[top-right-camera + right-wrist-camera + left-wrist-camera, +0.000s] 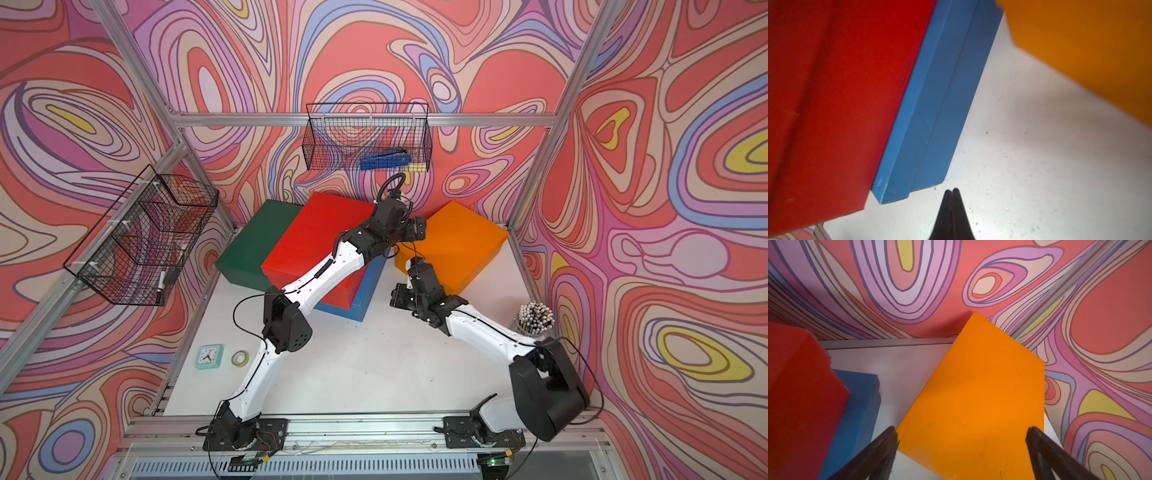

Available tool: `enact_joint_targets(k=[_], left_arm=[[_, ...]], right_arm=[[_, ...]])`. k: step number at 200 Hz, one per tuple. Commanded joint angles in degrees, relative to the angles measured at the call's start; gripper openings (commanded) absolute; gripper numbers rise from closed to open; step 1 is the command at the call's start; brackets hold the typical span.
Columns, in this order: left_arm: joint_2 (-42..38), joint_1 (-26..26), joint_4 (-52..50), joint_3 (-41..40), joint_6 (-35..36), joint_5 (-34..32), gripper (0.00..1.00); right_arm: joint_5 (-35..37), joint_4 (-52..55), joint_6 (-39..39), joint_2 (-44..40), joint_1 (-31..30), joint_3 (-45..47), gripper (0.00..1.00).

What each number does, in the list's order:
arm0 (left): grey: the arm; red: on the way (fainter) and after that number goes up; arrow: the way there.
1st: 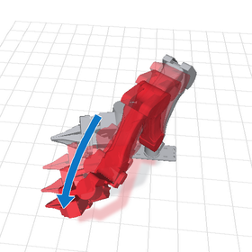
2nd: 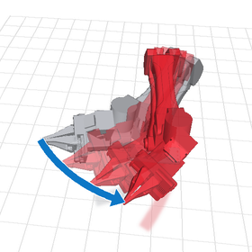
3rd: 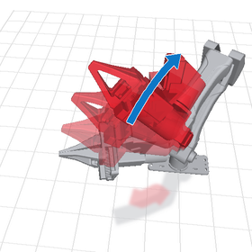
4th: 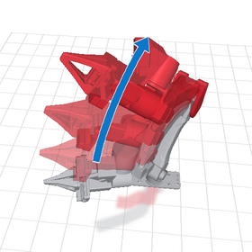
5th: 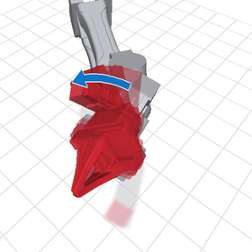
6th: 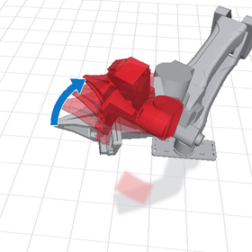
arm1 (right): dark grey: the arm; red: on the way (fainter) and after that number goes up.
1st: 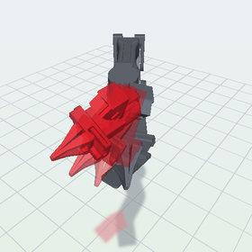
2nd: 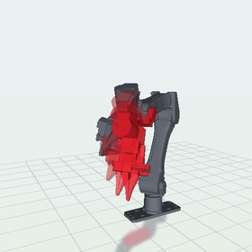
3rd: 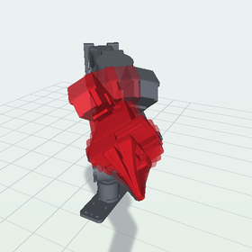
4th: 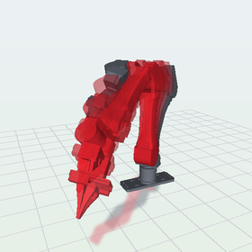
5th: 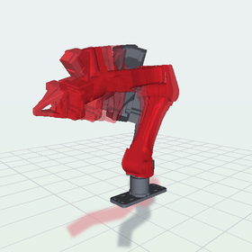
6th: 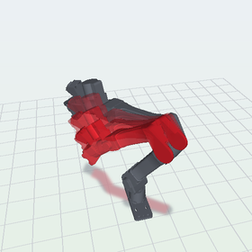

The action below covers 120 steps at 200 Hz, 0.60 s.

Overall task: Stack the shoeboxes
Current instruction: Adjust the shoeboxes at the center of the board, then move the shoebox to the center of the board.

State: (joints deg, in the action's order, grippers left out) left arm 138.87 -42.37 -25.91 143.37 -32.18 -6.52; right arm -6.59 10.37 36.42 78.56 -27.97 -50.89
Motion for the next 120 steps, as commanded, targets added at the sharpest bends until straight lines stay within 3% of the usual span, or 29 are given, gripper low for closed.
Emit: enact_joint_targets(k=[1, 31, 68, 87, 120], left_arm=[[3.4, 0.1, -1.3, 3.4, -0.1, -0.4, 1.0], [5.9, 0.5, -0.1, 3.7, 0.5, -0.2, 1.0], [8.3, 1.4, 0.7, 3.7, 0.2, 1.8, 1.0], [9.3, 2.1, 1.5, 3.7, -0.4, 3.6, 1.0], [10.5, 3.5, 2.6, 3.7, -2.3, 6.4, 1.0]], right_arm=[[5.5, 15.3, -1.8, -3.2, 3.7, -4.3, 0.0], [1.8, 19.1, -4.0, -2.7, 11.7, -6.3, 0.0], [-4.1, 17.4, -6.0, 0.7, 21.0, -7.5, 0.36], [-7.3, 16.7, -6.3, 3.1, 24.5, -8.1, 0.44], [-7.0, 16.5, -6.9, 5.9, 26.8, -9.1, 0.57]])
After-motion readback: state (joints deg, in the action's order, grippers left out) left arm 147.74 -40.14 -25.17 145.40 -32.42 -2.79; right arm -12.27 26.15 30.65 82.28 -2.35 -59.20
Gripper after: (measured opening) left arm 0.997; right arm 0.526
